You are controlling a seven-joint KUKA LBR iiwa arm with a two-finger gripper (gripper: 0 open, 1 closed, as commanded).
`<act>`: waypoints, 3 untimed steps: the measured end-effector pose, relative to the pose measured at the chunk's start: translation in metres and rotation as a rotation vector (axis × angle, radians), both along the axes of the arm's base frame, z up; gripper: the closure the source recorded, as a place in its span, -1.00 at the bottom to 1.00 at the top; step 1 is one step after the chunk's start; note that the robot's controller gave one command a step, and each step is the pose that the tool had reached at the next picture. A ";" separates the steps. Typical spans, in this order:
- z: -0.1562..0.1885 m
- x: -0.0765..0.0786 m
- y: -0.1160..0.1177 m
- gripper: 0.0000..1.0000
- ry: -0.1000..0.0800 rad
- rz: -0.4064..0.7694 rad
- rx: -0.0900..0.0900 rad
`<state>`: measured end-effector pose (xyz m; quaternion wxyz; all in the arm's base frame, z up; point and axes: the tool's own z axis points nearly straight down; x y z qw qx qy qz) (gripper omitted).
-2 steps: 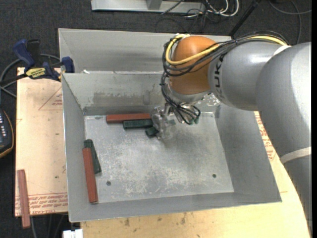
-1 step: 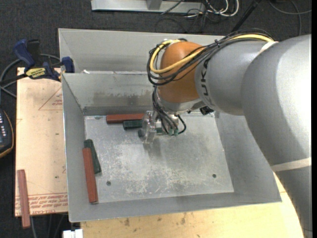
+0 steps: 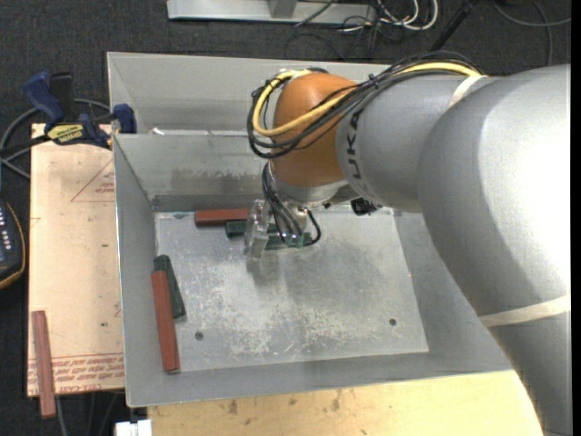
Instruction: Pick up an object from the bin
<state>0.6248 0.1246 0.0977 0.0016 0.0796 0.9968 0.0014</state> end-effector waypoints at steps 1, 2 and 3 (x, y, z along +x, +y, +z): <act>0.007 -0.007 -0.083 1.00 0.003 -0.293 -0.003; 0.053 0.029 -0.054 1.00 -0.003 -0.373 0.002; 0.051 0.028 -0.055 -1.00 0.001 -0.373 -0.001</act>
Offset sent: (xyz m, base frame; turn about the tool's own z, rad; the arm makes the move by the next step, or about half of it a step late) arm -0.0072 -0.0800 0.0073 0.2910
